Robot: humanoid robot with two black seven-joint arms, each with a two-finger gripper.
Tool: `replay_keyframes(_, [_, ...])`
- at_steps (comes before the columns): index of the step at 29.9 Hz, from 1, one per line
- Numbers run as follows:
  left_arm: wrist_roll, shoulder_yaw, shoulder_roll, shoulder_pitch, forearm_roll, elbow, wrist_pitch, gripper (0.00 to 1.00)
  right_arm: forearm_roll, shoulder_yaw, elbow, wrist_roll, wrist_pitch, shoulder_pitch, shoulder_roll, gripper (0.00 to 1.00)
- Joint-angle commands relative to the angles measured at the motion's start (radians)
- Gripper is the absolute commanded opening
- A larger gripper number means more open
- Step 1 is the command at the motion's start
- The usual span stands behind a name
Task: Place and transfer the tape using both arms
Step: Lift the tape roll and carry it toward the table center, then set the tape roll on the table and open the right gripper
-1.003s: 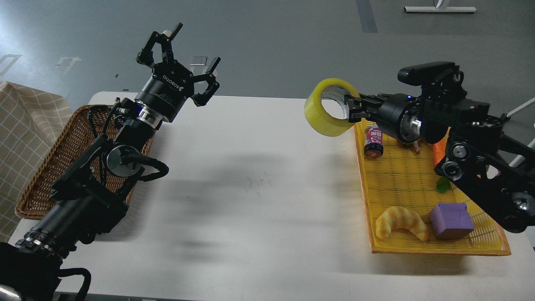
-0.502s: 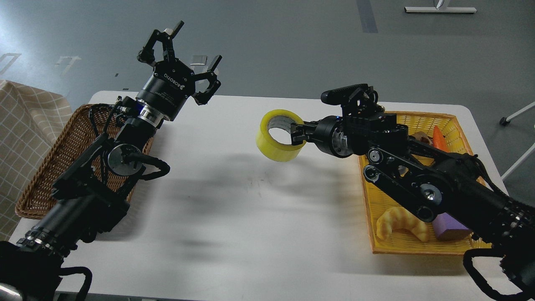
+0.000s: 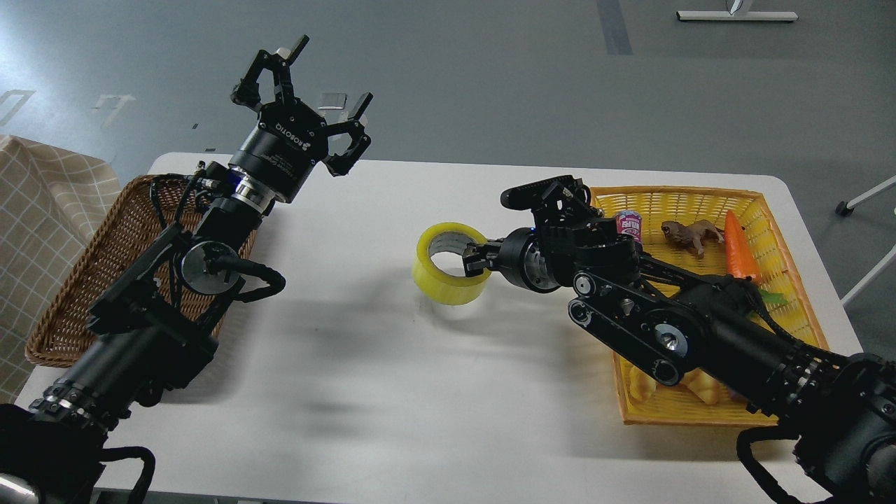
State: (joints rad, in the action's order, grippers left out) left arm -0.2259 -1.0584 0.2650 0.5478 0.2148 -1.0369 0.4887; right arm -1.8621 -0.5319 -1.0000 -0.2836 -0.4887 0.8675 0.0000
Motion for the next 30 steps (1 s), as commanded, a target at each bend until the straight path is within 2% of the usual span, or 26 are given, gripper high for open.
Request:
replay_keyframes(1, [0.000,0.000,0.000,0.000,0.000,0.000,0.000,0.98,0.000,0.009,0.008,0.000,0.000,-0.013,0.000,0.00])
replay_keyframes(30, [-0.001,0.000,0.000,0.001,0.000,0.000,0.000,0.98,-0.025,0.038,0.017,0.000,0.000,-0.051,0.000,0.00])
